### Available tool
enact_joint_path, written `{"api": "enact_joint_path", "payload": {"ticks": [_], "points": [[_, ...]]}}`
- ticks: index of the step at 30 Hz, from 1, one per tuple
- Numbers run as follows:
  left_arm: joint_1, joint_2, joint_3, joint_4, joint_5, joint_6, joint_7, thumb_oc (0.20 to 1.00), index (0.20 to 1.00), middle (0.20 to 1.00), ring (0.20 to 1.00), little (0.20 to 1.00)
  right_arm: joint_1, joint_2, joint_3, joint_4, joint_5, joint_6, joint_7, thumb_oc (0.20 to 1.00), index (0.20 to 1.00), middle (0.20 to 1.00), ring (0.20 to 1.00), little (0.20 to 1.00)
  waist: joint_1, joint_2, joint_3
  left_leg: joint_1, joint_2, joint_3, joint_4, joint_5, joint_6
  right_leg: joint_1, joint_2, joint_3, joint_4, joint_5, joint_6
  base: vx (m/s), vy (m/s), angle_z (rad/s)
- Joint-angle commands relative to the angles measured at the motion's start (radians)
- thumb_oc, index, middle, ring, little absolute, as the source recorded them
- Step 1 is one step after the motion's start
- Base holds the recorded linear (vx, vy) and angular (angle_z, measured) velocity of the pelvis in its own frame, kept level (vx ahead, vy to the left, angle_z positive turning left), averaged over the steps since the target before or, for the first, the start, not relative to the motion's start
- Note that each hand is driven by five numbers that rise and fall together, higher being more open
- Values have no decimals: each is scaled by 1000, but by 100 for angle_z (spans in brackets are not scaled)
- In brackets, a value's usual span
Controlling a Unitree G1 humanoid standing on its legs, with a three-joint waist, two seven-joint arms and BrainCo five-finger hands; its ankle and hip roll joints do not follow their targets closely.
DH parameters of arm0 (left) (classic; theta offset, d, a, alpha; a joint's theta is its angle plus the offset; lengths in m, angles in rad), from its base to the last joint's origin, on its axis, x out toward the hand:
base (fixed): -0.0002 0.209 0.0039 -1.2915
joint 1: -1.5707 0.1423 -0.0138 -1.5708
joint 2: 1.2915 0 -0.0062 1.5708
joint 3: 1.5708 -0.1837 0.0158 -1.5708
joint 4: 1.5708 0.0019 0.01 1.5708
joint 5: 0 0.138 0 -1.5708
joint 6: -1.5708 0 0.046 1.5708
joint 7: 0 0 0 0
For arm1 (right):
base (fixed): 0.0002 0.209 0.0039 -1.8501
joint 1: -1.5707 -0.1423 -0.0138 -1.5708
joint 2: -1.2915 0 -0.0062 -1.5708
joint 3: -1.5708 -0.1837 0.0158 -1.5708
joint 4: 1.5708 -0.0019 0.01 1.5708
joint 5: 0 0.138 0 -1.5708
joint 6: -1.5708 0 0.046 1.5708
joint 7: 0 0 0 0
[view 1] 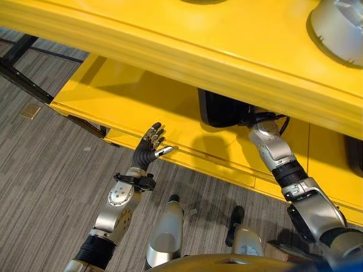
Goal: Move parts from the plastic box to the shelf.
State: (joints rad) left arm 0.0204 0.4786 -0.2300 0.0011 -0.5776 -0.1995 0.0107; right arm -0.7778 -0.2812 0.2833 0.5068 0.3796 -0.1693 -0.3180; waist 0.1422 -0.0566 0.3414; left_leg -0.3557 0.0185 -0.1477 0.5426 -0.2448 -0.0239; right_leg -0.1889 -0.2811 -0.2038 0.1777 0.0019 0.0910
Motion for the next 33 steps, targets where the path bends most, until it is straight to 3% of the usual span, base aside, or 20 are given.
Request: {"api": "enact_joint_path", "payload": {"ticks": [1, 8, 20, 33], "points": [[11, 12, -15, -109, -19, -41, 18, 1000, 1000, 1000, 1000, 1000, -133, -55, -24, 2, 68, -54, -45, 200, 200, 200, 200, 200, 17, 25, -9, 9, 48, -19, -42, 53, -48, -18, 6, 28, 256, -134, 21, -85, 35, -2], [-18, 33, -55, -114, -24, -49, 46, 1000, 1000, 1000, 1000, 1000, -312, -75, 0, 267, 94, -25, -78, 200, 200, 200, 200, 200, 26, 48, 29, -56, 41, -21, 23, 34, -41, -92, 0, 47, 335, -163, 12, -49, 25, -2], [-52, 37, -101, -123, -40, -60, 74, 1000, 1000, 1000, 1000, 1000, -440, -110, 13, 501, 149, -15, -87, 200, 200, 200, 200, 200, 18, 77, 65, -177, 30, -17, 160, -13, -30, -226, 3, 79, 465, -201, 0, -45, 26, -4], [-70, 54, -131, -134, -50, -66, 77, 1000, 1000, 1000, 1000, 1000, -513, -269, 66, 743, 101, 22, -71, 200, 200, 200, 200, 200, 4, 89, 87, -291, 8, -16, 247, -39, -10, -347, -7, 102, 556, -223, -5, -23, 15, 0]]}}
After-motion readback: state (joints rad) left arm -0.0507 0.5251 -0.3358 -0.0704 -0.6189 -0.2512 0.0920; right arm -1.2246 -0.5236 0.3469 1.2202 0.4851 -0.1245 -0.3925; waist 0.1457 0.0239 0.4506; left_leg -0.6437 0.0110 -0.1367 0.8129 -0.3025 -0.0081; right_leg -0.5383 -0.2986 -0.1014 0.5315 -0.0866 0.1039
